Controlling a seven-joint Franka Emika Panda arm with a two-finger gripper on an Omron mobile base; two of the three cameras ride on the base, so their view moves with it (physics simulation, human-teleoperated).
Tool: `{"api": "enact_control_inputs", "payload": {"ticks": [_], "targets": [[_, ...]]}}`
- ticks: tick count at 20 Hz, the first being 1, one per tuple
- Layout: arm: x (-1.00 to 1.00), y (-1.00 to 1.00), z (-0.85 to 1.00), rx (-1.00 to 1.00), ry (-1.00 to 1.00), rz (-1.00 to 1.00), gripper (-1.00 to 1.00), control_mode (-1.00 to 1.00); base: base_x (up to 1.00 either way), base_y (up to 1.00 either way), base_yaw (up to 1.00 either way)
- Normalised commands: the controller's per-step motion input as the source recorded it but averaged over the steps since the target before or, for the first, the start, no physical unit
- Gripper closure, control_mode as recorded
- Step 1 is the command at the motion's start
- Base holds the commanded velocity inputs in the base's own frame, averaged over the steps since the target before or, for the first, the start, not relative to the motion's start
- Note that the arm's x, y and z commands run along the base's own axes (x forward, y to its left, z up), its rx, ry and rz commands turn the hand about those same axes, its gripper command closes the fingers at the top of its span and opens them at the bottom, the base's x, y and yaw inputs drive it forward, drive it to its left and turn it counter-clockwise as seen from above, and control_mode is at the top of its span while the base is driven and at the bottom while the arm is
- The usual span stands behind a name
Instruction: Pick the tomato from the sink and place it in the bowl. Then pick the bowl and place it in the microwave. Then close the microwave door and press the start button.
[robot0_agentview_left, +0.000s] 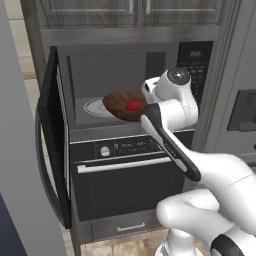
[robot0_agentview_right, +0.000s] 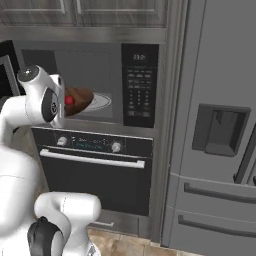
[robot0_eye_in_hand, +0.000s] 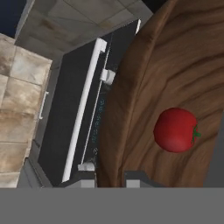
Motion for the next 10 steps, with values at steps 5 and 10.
{"api": "enact_control_inputs", "payload": {"ticks": [5,10], "targets": [[0.85,0.0,0.0,0.0,0.11,0.02,1.0,-1.0,0.0,0.0,0.0],[0.96,0.0,-0.11,-0.02,0.0,0.02,1.0,-1.0,0.0,0.0,0.0]]}}
